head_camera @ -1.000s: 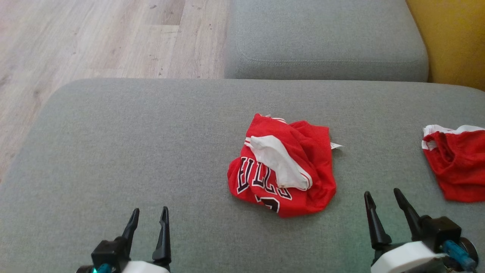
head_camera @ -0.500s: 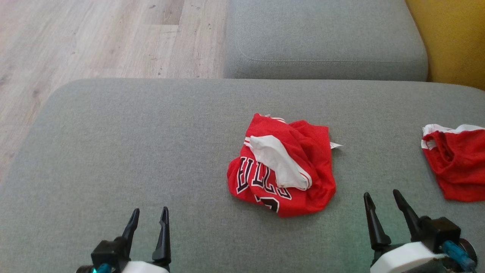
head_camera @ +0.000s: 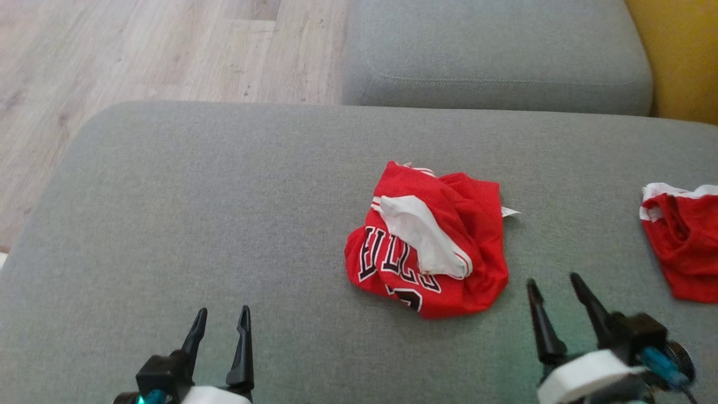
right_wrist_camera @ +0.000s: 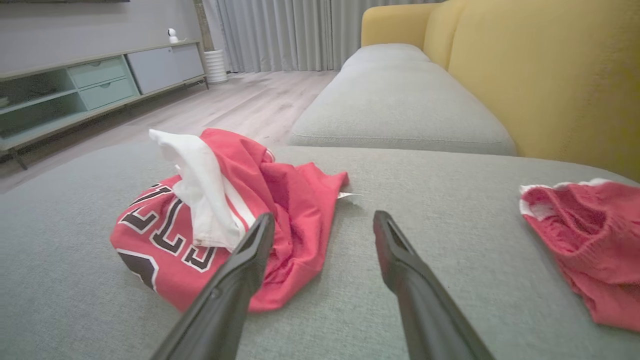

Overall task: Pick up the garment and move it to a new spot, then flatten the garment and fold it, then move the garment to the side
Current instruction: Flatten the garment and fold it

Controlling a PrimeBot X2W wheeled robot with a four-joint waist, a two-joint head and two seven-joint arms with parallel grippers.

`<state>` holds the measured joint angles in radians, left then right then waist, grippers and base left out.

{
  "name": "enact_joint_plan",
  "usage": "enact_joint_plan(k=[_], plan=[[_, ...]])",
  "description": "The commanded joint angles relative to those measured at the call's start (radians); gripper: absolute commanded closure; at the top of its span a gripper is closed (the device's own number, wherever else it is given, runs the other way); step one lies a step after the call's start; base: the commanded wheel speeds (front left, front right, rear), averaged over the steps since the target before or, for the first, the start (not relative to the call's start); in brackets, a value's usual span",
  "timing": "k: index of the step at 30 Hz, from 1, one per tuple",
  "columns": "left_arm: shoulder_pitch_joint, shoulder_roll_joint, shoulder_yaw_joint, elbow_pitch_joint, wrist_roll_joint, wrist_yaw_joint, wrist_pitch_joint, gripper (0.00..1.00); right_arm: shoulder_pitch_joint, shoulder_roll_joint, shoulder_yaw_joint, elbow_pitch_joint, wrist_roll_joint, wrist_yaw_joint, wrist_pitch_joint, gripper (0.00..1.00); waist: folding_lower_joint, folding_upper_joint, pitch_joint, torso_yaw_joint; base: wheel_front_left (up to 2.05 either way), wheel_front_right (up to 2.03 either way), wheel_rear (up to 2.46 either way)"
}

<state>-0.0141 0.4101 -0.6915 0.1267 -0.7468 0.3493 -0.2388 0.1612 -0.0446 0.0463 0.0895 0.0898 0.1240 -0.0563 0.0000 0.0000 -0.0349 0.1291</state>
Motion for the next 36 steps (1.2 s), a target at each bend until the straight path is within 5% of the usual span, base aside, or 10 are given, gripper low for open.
enact_joint_plan(k=[1,9,16,17,18,20,27,36], plan=[[-0.055,0.02,0.03,-0.027,0.006,0.003,-0.005,0.0,-0.08,-0.006,0.04,-0.033,-0.012,0.007,0.0,0.0,0.0,0.0,0.01,0.01,0.0,0.0,0.0],[-0.088,-0.005,0.009,-0.022,0.022,-0.005,-0.003,0.0,-0.273,-0.006,0.197,0.122,-0.058,0.007,0.056,0.0,0.0,0.0,0.059,0.079,0.0,0.0,0.0],[-0.105,-0.022,0.001,-0.011,0.029,-0.009,-0.005,0.0,-0.401,-0.006,0.195,0.325,-0.075,0.007,0.061,0.0,0.0,0.0,0.085,0.135,0.0,0.0,0.0],[-0.105,-0.023,0.0,-0.008,0.029,-0.01,-0.006,0.0,-0.417,-0.006,0.196,0.355,-0.074,0.007,0.058,0.28,0.0,0.0,0.087,0.142,0.0,0.0,0.0],[-0.105,-0.025,-0.001,-0.005,0.03,-0.011,-0.007,0.0,-0.432,-0.006,0.199,0.381,-0.072,0.007,0.055,0.67,0.0,0.0,0.087,0.148,0.0,0.0,0.0],[-0.104,-0.026,-0.002,-0.002,0.031,-0.01,-0.007,0.0,-0.461,-0.006,0.2,0.419,-0.068,0.007,0.044,1.0,0.0,0.0,0.086,0.156,0.0,0.0,0.0],[-0.091,-0.026,-0.006,0.01,0.03,-0.009,-0.009,0.0,-0.536,-0.006,0.18,0.433,-0.017,0.007,-0.024,1.0,0.0,0.0,0.056,0.162,0.0,0.0,0.0],[-0.086,-0.024,-0.012,0.007,0.029,-0.006,-0.009,0.0,-0.673,-0.006,0.258,0.298,0.069,0.007,-0.023,1.0,0.0,0.0,0.039,0.162,0.0,0.0,0.0]])
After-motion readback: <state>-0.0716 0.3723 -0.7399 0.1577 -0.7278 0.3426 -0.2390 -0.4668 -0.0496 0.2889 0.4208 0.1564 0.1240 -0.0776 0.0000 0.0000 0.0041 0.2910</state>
